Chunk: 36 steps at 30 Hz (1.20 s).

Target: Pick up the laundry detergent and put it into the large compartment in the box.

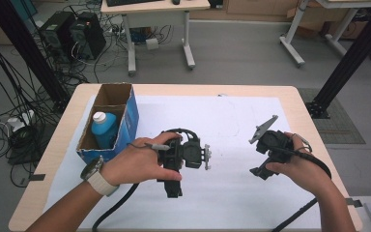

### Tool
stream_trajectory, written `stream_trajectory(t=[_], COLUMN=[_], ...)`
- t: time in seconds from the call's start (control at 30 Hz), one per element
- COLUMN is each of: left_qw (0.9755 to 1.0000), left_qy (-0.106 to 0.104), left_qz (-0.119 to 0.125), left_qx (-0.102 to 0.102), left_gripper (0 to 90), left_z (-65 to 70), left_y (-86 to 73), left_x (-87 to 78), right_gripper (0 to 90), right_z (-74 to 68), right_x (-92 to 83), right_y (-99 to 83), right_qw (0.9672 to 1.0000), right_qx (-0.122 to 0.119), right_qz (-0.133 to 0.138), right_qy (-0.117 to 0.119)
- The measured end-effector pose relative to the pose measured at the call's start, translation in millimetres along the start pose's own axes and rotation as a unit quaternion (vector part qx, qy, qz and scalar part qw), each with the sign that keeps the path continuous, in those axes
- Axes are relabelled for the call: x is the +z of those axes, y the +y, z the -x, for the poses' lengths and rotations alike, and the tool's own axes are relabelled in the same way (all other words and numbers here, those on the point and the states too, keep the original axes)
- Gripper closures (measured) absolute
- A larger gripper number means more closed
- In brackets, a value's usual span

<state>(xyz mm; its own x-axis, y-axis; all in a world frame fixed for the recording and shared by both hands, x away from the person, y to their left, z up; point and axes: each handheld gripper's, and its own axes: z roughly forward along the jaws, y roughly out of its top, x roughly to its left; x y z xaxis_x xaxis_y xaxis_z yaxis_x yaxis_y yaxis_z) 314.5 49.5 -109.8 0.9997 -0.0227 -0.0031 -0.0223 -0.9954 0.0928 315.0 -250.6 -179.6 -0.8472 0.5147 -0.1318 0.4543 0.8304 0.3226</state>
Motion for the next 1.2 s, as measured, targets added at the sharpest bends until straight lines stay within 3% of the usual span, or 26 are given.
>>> stream_trajectory(t=[0.2,0.33,1.2], left_qw=[0.9999,0.9999,0.9996], left_qy=[0.007,0.010,0.012], left_qz=[0.013,0.008,0.021], left_qx=[-0.005,-0.006,-0.017], left_gripper=[6.3,6.2,6.1], left_z=[-1.1,-1.4,-1.8], left_y=[-6.0,-5.9,-14.8], left_x=[-25.3,-34.6,-41.1], right_gripper=[6.8,6.8,6.9], right_z=[0.3,0.0,-1.2], right_x=[0.3,-0.5,-1.3], right_y=[1.2,2.1,5.4], right_qw=[1.0000,1.0000,1.0000], right_qx=[-0.003,-0.004,-0.006], right_qz=[0.000,0.002,0.000], right_qy=[0.000,-0.001,-0.001])
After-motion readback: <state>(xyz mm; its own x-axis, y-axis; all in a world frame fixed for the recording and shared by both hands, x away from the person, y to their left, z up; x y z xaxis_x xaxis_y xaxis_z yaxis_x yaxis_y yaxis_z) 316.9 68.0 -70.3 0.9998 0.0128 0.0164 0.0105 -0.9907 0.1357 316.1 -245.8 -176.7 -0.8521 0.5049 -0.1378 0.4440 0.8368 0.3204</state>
